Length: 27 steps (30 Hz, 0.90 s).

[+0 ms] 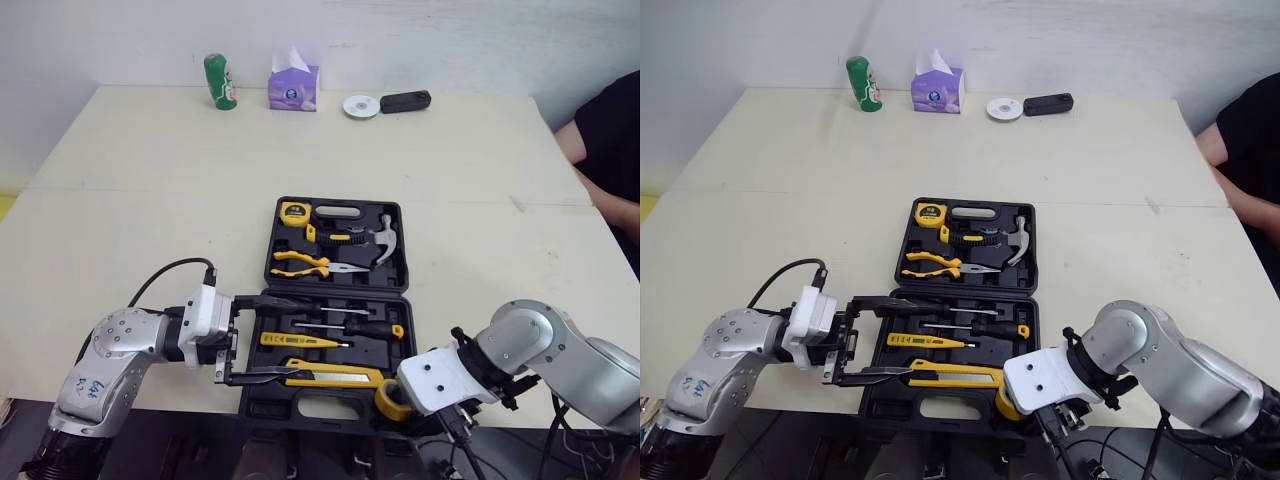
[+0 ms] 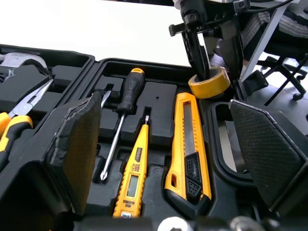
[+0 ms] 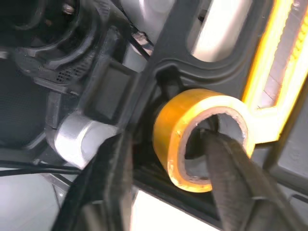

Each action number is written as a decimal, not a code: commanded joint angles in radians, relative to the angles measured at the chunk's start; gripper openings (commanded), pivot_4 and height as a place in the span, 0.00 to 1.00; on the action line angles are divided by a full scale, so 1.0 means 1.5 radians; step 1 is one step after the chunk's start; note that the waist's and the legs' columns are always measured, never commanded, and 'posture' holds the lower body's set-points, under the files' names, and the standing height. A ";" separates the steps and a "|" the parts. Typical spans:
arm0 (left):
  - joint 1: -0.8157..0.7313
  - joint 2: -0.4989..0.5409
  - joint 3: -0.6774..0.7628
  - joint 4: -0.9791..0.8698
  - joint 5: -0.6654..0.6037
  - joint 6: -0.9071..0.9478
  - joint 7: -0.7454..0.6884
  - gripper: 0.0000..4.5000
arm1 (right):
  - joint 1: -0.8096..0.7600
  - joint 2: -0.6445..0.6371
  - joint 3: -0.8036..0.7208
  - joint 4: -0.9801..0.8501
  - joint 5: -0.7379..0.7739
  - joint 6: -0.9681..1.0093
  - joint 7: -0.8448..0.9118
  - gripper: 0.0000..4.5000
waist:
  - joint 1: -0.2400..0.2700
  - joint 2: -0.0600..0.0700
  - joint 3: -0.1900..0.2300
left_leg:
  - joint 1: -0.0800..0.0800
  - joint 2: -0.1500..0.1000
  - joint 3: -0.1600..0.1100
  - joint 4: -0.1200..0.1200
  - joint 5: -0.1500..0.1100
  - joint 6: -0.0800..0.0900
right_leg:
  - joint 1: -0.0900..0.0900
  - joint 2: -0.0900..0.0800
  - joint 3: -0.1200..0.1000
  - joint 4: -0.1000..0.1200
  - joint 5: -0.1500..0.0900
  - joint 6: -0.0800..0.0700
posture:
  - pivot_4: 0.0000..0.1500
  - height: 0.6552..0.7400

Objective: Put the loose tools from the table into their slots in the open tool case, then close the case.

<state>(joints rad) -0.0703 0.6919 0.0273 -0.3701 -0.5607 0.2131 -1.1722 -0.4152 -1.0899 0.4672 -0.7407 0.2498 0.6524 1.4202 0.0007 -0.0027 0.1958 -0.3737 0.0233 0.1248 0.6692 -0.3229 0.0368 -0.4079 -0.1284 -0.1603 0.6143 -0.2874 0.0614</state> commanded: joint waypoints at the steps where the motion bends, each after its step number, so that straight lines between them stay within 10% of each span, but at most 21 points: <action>1: 0.003 0.013 0.013 -0.002 -0.013 -0.001 -0.014 1.00 | -0.019 -0.003 -0.025 -0.005 0.060 0.009 0.046 0.48 | -0.001 0.000 0.000 | 0.000 0.000 0.000 0.000 0.000 0.000 | 0.000 0.000 0.000 0.000 0.000 0.000 | 1.00 1.00; 13: 0.018 0.014 0.024 0.000 -0.006 -0.009 -0.013 1.00 | 0.049 -0.038 -0.165 0.019 0.196 0.021 0.058 0.48 | 0.001 0.000 0.000 | 0.000 0.000 0.000 0.000 0.000 0.000 | 0.000 0.000 0.000 0.000 0.000 0.000 | 1.00 1.00; 21: 0.003 0.010 0.019 0.027 0.003 -0.024 -0.016 1.00 | 0.212 0.087 -0.335 0.053 0.283 -0.087 -0.012 0.48 | 0.008 -0.001 0.000 | 0.000 0.000 0.000 0.000 0.000 0.000 | 0.001 0.000 0.000 0.000 0.000 0.000 | 1.00 1.00; 27: -0.003 0.015 0.017 0.030 -0.005 -0.018 -0.024 1.00 | 0.298 0.117 -0.330 0.082 0.255 -0.157 -0.018 0.04 | 0.014 -0.001 0.000 | 0.000 0.000 0.000 0.000 0.000 0.000 | 0.001 0.000 0.000 0.000 0.000 0.000 | 1.00 1.00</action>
<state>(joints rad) -0.0681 0.7070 0.0383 -0.3074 -0.5529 0.1921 -1.1964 0.0171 -0.9110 -0.0252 -0.6106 0.6366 0.4384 1.3916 0.0219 -0.0042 0.1959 -0.3732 0.0232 0.1249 0.6687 -0.3231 0.0371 -0.4072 -0.1283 -0.1604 0.6142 -0.2873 0.0616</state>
